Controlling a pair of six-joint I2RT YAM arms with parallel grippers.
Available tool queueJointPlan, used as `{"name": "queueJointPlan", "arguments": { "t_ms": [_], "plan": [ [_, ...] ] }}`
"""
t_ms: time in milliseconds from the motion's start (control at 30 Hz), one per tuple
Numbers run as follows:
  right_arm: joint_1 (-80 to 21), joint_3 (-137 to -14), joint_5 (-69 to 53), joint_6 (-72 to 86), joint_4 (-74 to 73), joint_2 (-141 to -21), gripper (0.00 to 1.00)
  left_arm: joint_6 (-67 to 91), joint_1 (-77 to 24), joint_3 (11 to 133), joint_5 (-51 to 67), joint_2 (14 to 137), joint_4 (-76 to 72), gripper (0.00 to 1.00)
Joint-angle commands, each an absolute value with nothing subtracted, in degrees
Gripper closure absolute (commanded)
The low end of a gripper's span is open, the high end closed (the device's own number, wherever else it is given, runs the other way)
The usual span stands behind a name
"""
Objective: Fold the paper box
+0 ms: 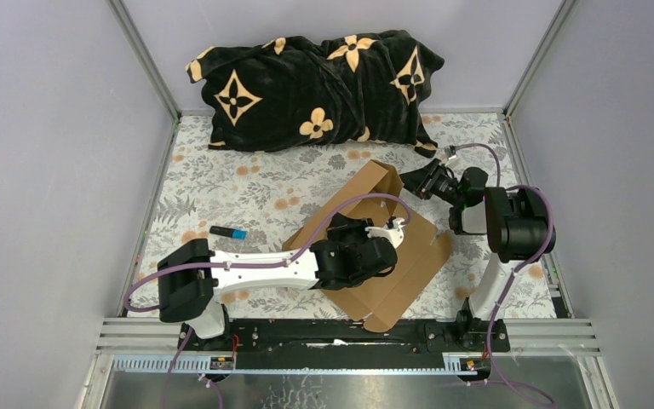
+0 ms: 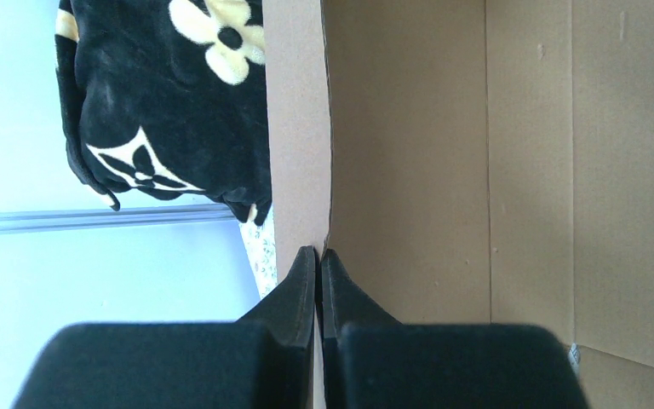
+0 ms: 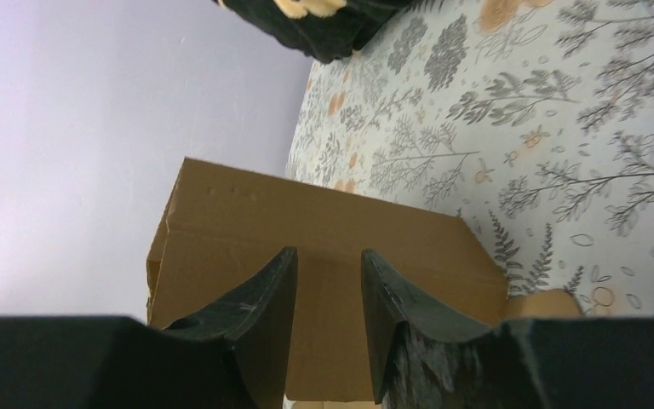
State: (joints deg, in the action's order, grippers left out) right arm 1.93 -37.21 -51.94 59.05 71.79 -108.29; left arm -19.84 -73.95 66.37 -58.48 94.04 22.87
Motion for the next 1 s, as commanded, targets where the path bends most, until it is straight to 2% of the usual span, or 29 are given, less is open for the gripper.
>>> {"name": "queueJointPlan", "arguments": {
  "t_ms": [0,633,967],
  "plan": [
    [0.3,-35.8,-54.3,57.9,75.4,-105.4,0.61,-16.5,-74.8,65.5,-50.4,96.4,24.0,0.96],
    [-3.1,-29.0,-53.0,51.6,69.3,-98.9,0.66,-16.9,-74.9,65.7,-50.1,97.1,23.3,0.96],
    [-6.3,-32.9,-50.8,49.7,67.9,-103.7,0.61,-16.9,-74.9,65.3,-50.1,96.7,23.3,0.96]
  ]
}}
